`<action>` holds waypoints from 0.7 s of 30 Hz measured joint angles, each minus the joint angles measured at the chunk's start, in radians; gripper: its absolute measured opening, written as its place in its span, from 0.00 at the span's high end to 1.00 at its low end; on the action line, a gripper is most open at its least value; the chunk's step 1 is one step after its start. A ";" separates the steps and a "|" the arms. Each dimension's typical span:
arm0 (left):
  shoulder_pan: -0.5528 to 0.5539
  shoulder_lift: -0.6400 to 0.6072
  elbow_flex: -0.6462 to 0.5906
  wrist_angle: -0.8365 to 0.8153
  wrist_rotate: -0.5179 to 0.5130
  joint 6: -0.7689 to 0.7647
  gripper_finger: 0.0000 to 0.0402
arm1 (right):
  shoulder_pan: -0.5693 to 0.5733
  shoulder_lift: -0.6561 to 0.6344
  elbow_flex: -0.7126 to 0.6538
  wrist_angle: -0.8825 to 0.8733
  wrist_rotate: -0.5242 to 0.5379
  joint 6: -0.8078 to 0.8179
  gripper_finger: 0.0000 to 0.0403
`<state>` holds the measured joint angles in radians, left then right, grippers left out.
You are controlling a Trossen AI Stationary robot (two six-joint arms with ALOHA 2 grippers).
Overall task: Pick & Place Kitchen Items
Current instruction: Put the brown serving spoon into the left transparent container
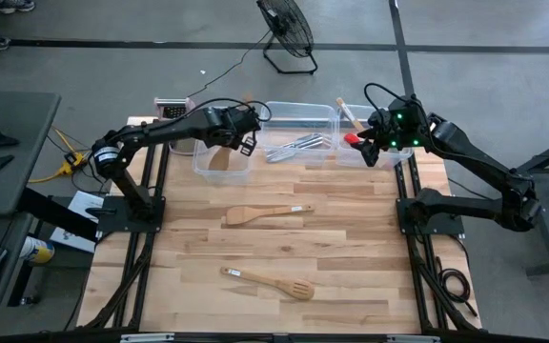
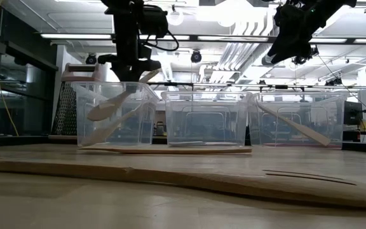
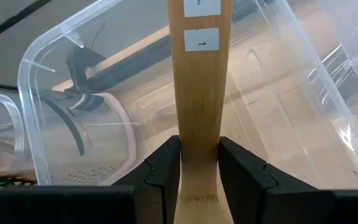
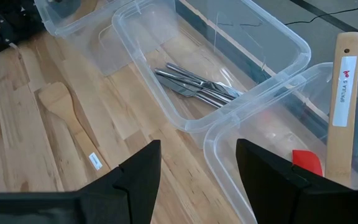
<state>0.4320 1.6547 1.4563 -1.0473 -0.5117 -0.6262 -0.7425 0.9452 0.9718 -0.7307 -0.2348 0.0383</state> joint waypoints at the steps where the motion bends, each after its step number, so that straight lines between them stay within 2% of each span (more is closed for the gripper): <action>1: 0.000 0.000 0.000 0.000 0.001 0.000 0.74 | 0.000 0.000 0.000 0.000 0.000 0.003 0.50; 10: 0.000 0.000 0.000 -0.003 0.029 0.016 0.60 | 0.000 0.000 0.000 0.000 0.000 0.010 0.50; 16: 0.000 -0.009 0.050 -0.023 0.031 0.030 0.60 | 0.000 0.000 0.000 0.000 0.000 0.010 0.50; 21: -0.002 -0.009 0.129 -0.025 0.060 0.154 0.60 | 0.000 0.000 0.000 0.000 0.000 0.010 0.50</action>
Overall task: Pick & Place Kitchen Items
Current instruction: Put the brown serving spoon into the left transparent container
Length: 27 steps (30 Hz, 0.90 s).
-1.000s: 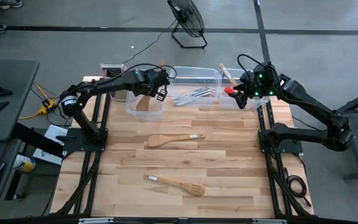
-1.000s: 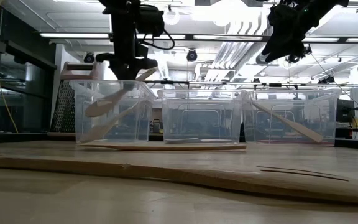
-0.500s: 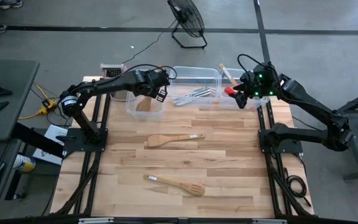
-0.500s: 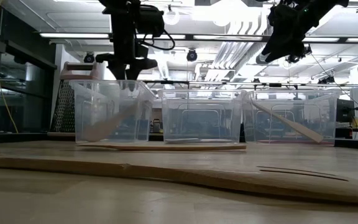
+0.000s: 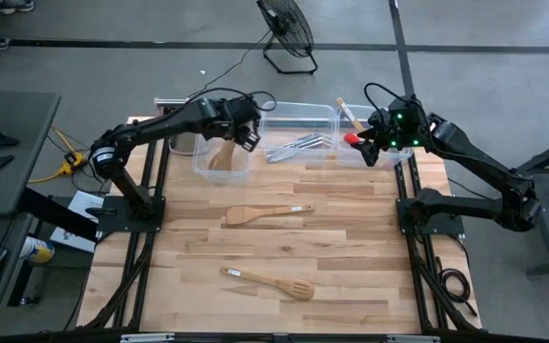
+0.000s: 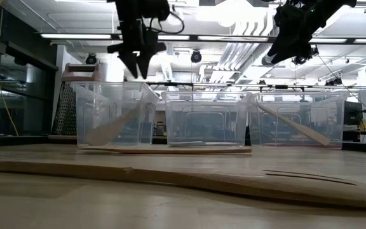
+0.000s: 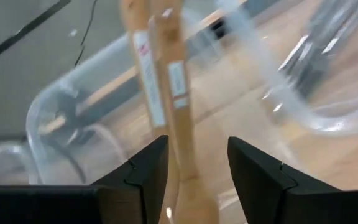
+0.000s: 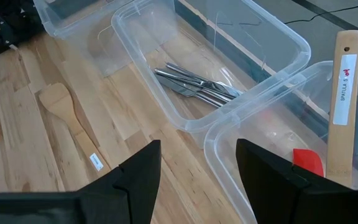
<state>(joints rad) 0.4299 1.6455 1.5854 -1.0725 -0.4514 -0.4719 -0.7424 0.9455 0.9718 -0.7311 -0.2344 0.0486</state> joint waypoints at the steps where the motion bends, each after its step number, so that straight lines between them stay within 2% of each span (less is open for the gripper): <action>1: -0.005 0.000 0.009 0.010 0.006 0.017 0.60 | 0.000 0.000 0.000 0.000 0.000 0.000 0.50; 10: -0.040 0.003 0.032 0.140 0.164 0.238 0.60 | 0.000 0.000 0.000 0.000 0.000 0.000 0.50; 19: -0.090 0.004 0.032 0.150 0.282 0.367 0.60 | 0.000 0.000 0.000 0.000 0.000 0.000 0.50; 27: -0.146 0.036 0.031 0.157 0.317 0.539 0.58 | 0.000 0.000 0.000 0.000 -0.003 0.003 0.50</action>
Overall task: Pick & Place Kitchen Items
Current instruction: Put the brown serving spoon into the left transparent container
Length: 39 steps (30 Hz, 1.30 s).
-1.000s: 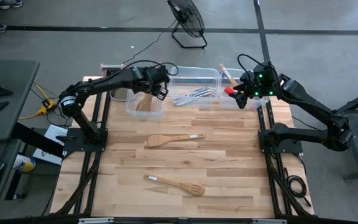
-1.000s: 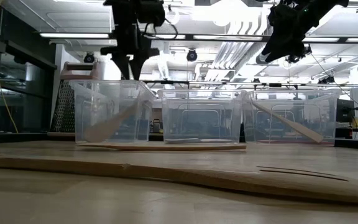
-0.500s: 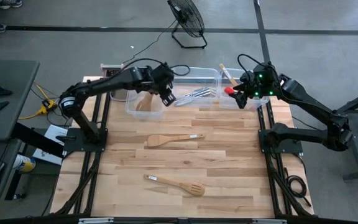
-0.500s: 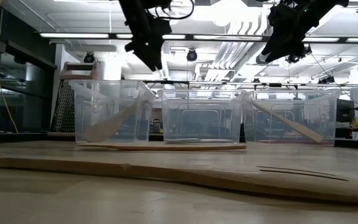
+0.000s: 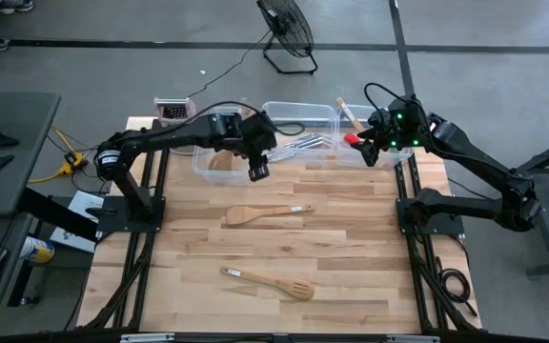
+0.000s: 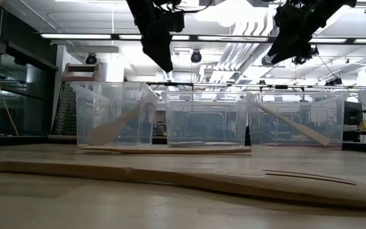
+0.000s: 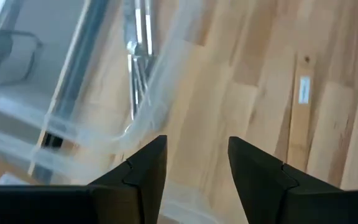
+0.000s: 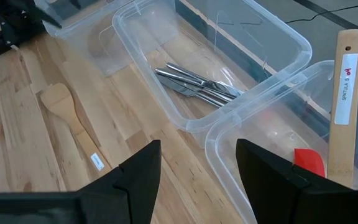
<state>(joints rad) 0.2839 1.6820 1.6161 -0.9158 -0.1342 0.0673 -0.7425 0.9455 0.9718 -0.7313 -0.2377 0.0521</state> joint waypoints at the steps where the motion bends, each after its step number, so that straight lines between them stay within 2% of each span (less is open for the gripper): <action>1: -0.006 0.004 0.000 -0.001 0.003 0.023 0.57 | 0.000 0.000 0.000 0.000 0.000 0.000 0.50; 6: -0.033 0.025 0.000 -0.002 0.016 0.055 0.52 | 0.000 0.000 0.000 -0.010 0.000 -0.001 0.50; 13: -0.043 0.034 0.000 -0.004 0.053 0.030 0.38 | 0.000 0.000 0.000 -0.022 -0.001 -0.003 0.50; 17: -0.051 0.057 0.000 -0.001 0.083 0.006 0.34 | 0.000 0.000 0.000 -0.022 -0.001 -0.004 0.50; 32: -0.130 0.134 -0.014 0.075 0.091 -0.015 0.34 | 0.001 0.000 0.000 -0.022 -0.005 -0.023 0.50; 39: -0.155 0.203 -0.013 0.070 0.157 -0.012 0.34 | 0.001 0.000 0.000 -0.021 -0.002 -0.019 0.50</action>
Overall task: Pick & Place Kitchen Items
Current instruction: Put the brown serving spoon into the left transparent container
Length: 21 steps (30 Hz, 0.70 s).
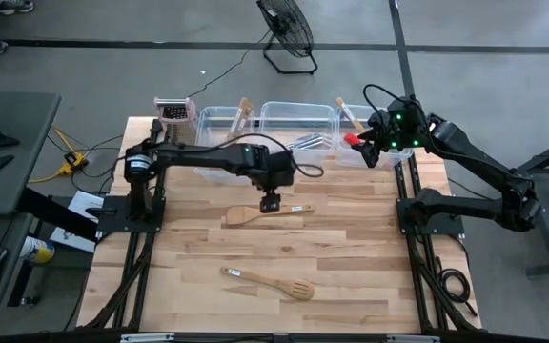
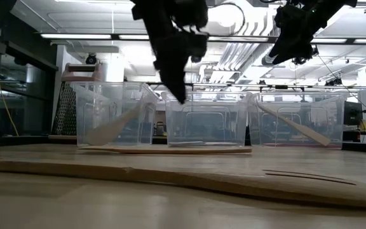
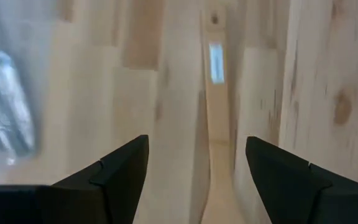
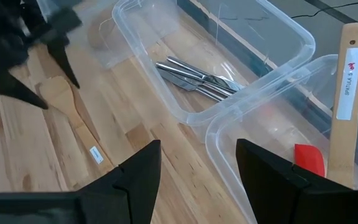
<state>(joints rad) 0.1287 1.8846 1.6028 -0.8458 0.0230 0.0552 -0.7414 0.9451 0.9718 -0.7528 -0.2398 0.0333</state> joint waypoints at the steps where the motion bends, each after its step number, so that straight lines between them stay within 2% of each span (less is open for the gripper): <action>1: -0.001 0.005 -0.001 -0.022 0.008 0.010 0.34 | 0.000 0.000 0.000 0.001 0.000 0.007 0.50; 7: -0.025 0.033 -0.022 -0.137 0.035 0.009 0.34 | 0.000 -0.001 0.000 -0.004 0.001 0.017 0.50; 14: -0.053 0.061 -0.095 -0.020 0.045 -0.065 0.34 | 0.000 -0.001 0.000 -0.004 0.005 0.012 0.50; 21: -0.060 0.092 -0.101 -0.005 0.038 -0.086 0.34 | 0.000 -0.001 0.000 -0.004 0.002 0.009 0.50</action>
<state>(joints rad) 0.0692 1.9767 1.5019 -0.8513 0.0612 -0.0311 -0.7414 0.9441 0.9718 -0.7572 -0.2375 0.0418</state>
